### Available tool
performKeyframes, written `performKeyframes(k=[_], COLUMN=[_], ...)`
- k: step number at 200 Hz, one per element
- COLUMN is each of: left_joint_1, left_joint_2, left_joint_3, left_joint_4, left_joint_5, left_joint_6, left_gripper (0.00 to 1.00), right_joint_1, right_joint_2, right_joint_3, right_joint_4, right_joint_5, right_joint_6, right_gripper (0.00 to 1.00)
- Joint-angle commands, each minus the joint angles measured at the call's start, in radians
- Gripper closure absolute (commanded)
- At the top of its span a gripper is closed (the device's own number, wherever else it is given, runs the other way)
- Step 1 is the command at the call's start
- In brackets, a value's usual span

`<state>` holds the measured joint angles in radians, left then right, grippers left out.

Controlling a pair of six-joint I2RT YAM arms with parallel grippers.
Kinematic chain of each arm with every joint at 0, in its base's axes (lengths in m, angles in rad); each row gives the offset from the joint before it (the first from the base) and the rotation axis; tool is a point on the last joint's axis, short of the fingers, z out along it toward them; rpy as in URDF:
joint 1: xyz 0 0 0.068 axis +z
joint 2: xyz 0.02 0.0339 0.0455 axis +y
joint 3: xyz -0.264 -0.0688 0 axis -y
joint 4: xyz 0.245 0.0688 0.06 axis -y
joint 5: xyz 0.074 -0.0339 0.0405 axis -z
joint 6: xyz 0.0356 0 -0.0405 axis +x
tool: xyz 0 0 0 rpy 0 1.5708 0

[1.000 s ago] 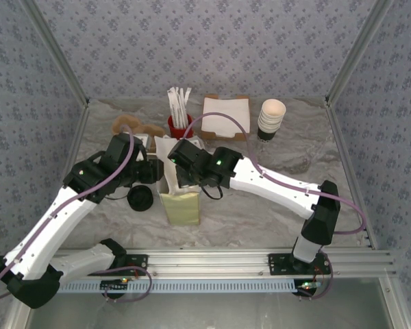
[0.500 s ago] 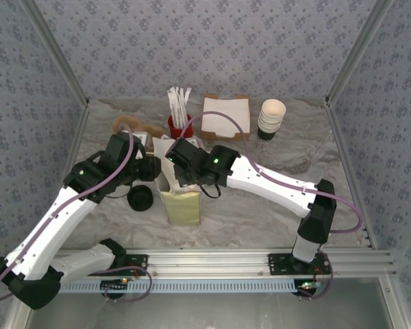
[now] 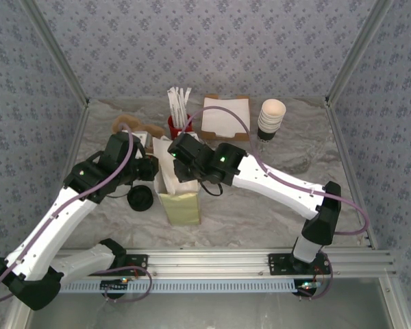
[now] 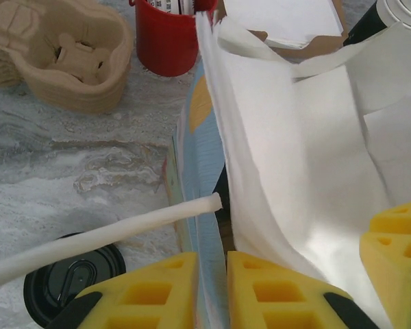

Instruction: Pack the takeout coffee

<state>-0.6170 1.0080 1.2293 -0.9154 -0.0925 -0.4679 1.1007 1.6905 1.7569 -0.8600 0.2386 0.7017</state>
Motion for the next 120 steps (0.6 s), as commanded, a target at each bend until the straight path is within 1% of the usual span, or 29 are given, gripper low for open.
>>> performKeyframes(k=[1, 39, 120], left_joint_1=[0.006, 0.006, 0.007], left_joint_2=[-0.017, -0.017, -0.020], left_joint_3=[-0.005, -0.005, -0.021], left_joint_4=[0.018, 0.018, 0.024], left_joint_5=[0.016, 0.016, 0.027], left_joint_6=[0.005, 0.005, -0.003], left_gripper=[0.81, 0.82, 0.83], right_joint_1=[-0.010, -0.027, -0.053], right_joint_2=[-0.026, -0.004, 0.066], right_joint_3=[0.027, 0.027, 0.020], right_joint_4=[0.047, 0.103, 0.130], right_joint_5=[-0.014, -0.068, -0.120], right_joint_6=[-0.023, -0.022, -0.019], right_gripper=[0.80, 0.83, 0.82])
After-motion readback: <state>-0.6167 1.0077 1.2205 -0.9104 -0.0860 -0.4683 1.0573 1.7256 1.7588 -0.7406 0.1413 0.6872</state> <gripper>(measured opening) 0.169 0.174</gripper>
